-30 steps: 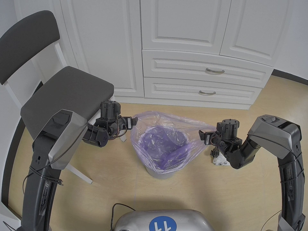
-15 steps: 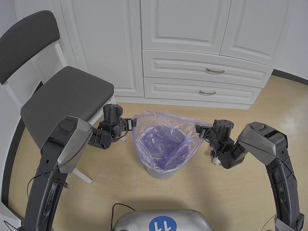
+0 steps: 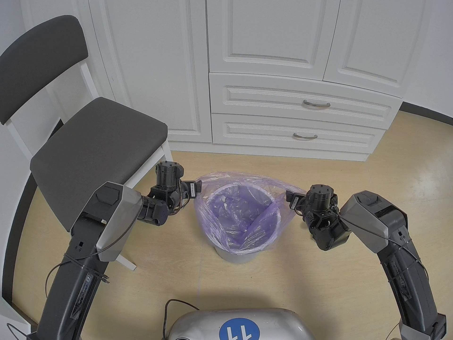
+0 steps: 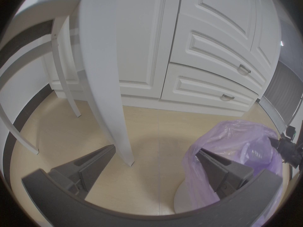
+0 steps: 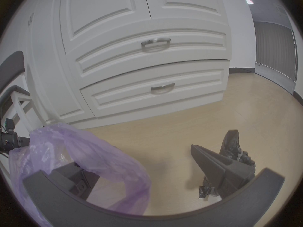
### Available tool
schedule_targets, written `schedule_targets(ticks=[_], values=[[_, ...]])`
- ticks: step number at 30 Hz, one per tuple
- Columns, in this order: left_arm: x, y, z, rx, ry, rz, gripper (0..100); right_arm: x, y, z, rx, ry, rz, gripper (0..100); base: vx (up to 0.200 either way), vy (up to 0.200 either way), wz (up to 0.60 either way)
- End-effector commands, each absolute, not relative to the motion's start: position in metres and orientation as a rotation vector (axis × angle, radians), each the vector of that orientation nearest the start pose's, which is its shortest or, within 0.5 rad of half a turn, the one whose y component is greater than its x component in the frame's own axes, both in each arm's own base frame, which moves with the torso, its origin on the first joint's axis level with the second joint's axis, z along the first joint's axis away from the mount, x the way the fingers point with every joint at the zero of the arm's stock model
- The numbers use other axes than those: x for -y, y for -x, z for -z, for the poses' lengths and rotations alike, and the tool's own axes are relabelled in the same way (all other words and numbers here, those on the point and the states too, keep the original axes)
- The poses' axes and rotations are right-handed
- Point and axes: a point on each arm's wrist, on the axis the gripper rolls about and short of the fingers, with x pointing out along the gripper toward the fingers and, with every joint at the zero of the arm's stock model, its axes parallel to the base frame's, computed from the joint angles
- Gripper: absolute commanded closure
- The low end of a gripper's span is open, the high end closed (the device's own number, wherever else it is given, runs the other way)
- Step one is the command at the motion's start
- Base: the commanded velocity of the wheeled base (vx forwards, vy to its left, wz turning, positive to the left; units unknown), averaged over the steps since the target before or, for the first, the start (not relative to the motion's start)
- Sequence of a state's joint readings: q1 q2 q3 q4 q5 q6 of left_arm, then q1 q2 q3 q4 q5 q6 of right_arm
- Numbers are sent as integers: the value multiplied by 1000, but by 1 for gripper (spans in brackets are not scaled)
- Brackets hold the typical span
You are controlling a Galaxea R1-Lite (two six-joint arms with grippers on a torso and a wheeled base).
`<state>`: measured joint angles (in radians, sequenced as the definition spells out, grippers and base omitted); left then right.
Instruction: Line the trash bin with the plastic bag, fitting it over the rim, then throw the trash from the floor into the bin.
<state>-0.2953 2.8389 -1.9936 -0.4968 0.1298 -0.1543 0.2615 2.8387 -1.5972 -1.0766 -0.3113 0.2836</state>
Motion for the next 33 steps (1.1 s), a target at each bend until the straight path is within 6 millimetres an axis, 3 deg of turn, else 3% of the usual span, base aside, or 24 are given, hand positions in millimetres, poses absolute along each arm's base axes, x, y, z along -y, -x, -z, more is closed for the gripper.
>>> schedule_targets(ticks=[1, 11, 16, 23, 33], values=[[159, -531, 41, -388, 71, 132, 0, -125, -499, 77, -185, -225, 84, 0, 0, 0, 0], [136, -521, 13, -513, 48, 105, 0, -117, -488, 67, -288, -179, 142, 0, 0, 0, 0], [130, -509, -19, -505, 61, 138, 0, -118, -466, 30, -299, -160, 117, 0, 0, 0, 0], [130, -491, -43, -473, 73, 194, 0, -133, -439, -6, -257, -135, 50, 0, 0, 0, 0], [133, -475, -36, -476, -13, 241, 0, -167, -406, 1, -267, -76, -60, 0, 0, 0, 0]])
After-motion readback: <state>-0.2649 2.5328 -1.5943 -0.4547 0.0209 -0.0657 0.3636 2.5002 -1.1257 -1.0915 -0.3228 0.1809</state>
